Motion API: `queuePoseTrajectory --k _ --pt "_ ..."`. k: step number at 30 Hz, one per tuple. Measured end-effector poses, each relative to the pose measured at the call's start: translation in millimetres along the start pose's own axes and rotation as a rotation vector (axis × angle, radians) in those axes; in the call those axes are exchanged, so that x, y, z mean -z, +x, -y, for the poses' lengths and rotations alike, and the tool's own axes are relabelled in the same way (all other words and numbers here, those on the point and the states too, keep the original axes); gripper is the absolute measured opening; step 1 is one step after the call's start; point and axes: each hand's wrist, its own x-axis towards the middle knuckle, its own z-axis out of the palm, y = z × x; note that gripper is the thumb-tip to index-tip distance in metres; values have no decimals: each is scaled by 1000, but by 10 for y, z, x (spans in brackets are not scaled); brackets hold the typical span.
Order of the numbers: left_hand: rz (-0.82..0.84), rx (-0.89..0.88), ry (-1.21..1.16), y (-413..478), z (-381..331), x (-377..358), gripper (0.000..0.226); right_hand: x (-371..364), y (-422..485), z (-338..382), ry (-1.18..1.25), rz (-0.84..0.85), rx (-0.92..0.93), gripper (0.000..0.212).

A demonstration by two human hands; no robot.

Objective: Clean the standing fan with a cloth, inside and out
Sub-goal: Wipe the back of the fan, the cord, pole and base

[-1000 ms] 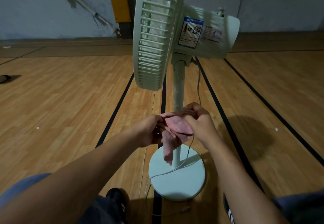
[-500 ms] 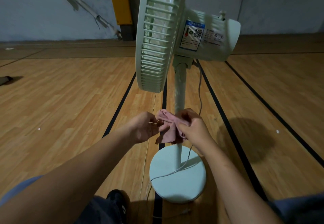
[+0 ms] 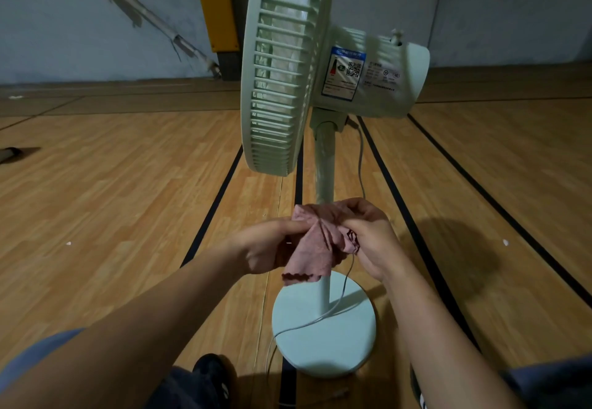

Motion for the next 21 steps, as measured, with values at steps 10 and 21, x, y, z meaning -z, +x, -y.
queuePoseTrajectory --k 10,21 --pt "-494 -305 670 -14 13 -119 22 -19 -36 -185 -71 152 -95 48" --pt "-326 -176 603 -57 -53 73 33 -49 -69 -257 -265 238 -180 43"
